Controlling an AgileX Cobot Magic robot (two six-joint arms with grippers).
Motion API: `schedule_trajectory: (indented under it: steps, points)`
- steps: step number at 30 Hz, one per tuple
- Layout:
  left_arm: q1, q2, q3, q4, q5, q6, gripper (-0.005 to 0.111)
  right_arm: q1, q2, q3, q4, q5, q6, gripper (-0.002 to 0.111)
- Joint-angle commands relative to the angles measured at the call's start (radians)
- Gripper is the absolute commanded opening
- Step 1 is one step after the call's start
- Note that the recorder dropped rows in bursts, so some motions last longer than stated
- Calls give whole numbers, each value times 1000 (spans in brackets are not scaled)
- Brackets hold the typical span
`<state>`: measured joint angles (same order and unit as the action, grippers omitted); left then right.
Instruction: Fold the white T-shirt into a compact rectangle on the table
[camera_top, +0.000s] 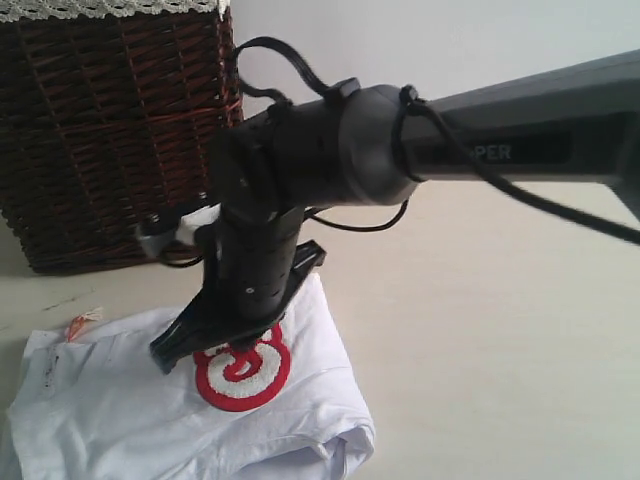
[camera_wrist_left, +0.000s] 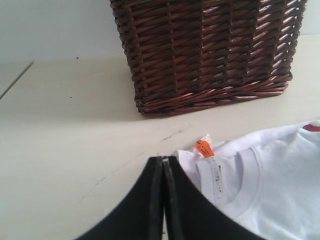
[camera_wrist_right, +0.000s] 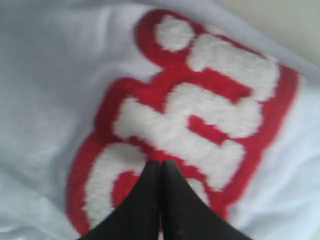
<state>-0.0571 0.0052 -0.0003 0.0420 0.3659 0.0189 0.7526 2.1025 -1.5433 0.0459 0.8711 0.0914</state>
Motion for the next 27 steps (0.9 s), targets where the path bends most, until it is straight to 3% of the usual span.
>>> schedule_trajectory:
  steps: [1,4,14,27]
  points:
    - [4,-5,0,2,-10,4,1,94,56,0,-89,-30,19,0]
    - [4,-5,0,2,-10,4,1,31,149,0,-224,51,127,0]
    - [4,-5,0,2,-10,4,1,-332,148,28,-207,59,86,0]
    - [4,-5,0,2,-8,4,1,-616,133,92,-282,68,93,0]
